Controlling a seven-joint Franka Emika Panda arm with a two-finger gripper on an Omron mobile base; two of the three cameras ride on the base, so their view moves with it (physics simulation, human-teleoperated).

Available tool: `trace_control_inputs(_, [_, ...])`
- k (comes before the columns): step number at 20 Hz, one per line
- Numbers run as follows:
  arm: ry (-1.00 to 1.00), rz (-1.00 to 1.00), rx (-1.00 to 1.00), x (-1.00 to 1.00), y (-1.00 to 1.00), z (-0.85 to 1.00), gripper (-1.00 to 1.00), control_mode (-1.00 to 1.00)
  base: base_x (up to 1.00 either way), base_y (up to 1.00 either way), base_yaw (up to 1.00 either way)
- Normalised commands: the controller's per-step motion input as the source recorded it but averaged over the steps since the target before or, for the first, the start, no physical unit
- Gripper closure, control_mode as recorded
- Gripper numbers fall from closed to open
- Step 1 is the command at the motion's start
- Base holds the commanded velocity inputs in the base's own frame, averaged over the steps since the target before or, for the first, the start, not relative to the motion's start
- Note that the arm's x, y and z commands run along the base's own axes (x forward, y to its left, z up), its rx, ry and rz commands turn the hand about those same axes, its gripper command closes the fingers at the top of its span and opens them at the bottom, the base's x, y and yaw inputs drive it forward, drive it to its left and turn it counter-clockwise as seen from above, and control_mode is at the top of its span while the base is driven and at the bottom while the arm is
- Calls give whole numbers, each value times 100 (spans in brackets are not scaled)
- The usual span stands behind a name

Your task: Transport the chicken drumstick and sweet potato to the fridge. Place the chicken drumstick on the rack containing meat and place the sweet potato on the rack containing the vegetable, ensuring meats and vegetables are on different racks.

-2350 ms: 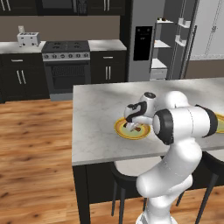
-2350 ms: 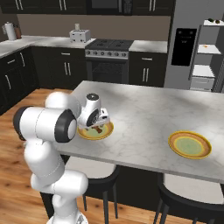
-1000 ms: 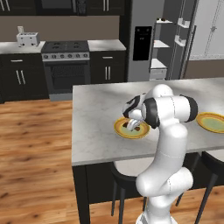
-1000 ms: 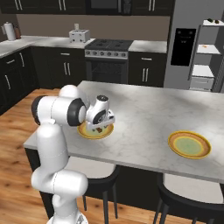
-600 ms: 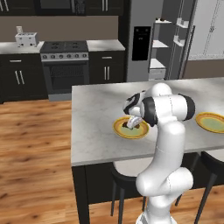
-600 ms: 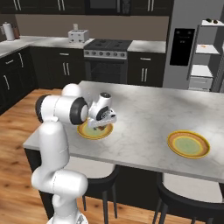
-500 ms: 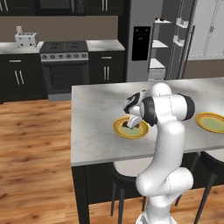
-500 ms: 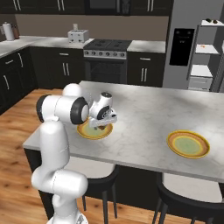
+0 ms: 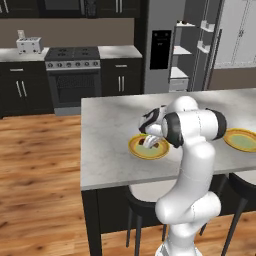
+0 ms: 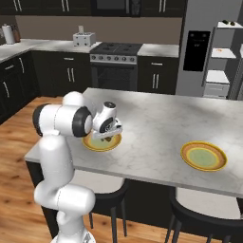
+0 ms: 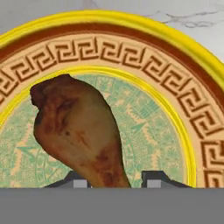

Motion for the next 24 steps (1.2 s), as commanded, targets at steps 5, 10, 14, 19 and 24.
trace_control_inputs(5, [-12, -9, -6, -97, 16, 29, 100, -100, 0, 0, 0])
trace_control_inputs(10, [-3, -12, 0, -79, -14, 100, 100, -100, 0, 0, 0])
trace_control_inputs(14, [-4, -14, 0, -82, -1, 100, 100, -100, 0, 0, 0])
trace_control_inputs(19, [-14, -19, 0, -88, -7, 100, 100, -100, 0, 0, 0])
trace_control_inputs(24, [-31, -15, 0, -100, -1, 90, 100, -100, 0, 0, 0])
